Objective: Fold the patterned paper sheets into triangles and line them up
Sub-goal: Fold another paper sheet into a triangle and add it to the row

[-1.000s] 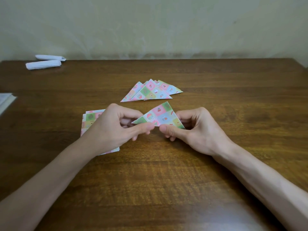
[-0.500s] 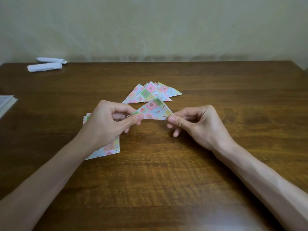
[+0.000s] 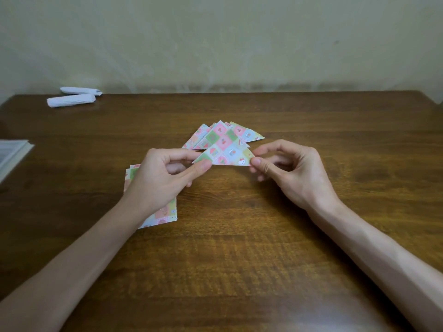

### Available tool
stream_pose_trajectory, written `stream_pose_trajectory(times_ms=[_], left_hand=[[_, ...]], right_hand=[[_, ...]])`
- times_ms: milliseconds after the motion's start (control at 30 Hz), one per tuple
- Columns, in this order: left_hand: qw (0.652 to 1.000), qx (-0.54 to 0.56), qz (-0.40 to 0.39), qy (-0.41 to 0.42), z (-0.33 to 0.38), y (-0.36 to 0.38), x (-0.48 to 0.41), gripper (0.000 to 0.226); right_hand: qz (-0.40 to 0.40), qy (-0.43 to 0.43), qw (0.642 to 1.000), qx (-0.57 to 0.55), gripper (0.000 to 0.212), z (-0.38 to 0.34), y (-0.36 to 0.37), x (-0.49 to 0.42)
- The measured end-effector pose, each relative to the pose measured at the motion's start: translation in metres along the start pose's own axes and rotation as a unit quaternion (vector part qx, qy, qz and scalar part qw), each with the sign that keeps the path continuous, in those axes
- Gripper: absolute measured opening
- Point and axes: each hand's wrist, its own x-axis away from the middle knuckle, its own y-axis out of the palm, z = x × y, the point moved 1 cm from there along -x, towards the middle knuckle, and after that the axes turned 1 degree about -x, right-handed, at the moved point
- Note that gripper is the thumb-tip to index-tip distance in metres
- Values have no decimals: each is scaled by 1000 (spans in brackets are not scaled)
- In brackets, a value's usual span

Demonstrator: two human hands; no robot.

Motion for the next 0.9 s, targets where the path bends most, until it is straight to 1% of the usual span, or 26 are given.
stream_pose_trajectory(times_ms=[133, 233, 300, 400, 467, 533, 700, 900], left_hand=[[999, 17, 39, 10, 0, -5, 0, 23], [997, 25, 66, 8, -2, -9, 0, 20], [997, 27, 76, 12, -2, -11, -1, 19], [996, 30, 80, 16, -4, -15, -3, 20], [996, 32, 80, 18, -6, -16, -3, 21], [996, 35, 80, 19, -7, -17, -4, 20], [996, 27, 85, 11, -9, -18, -5, 20], [995, 29, 96, 2, -8, -17, -5, 20]], right_hand=[[22, 41, 999, 10, 15, 0, -11, -15], [22, 64, 997, 42, 16, -1, -14, -35], [33, 56, 994, 84, 12, 2, -12, -49], [76, 32, 981, 177, 11, 12, -6, -59], [105, 12, 971, 214, 11, 16, -2, -57], [118, -2, 965, 233, 10, 17, 1, -54], [116, -8, 953, 278, 10, 19, 5, -55], [121, -11, 953, 279, 8, 21, 6, -55]])
